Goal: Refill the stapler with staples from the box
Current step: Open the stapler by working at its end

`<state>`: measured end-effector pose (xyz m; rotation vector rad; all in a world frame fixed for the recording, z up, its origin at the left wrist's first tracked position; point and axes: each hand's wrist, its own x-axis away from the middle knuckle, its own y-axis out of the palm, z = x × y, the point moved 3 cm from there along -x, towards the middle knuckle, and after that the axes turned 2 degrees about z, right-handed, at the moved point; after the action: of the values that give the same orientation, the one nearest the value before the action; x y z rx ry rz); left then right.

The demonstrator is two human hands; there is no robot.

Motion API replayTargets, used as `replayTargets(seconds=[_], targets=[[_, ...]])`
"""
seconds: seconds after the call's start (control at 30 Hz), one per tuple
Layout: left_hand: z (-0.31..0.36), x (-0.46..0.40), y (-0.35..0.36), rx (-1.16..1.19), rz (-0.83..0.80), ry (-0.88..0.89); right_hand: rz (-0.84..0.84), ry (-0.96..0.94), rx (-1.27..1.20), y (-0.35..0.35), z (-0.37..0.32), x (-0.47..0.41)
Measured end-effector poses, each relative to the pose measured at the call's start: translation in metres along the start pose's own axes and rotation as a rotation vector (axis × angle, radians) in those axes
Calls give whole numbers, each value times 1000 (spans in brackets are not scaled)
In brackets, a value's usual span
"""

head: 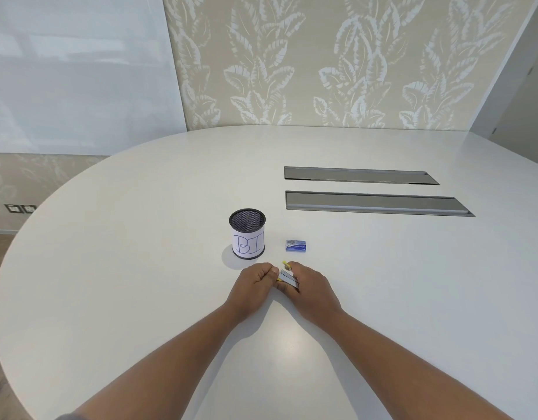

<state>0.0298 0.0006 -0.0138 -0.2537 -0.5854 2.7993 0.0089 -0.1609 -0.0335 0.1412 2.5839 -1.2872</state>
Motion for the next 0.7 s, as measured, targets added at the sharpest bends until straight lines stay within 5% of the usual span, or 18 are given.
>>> replayTargets(seconds=[0.7], targets=[[1, 0, -1, -31, 17, 6, 26, 2, 46, -3, -4, 1]])
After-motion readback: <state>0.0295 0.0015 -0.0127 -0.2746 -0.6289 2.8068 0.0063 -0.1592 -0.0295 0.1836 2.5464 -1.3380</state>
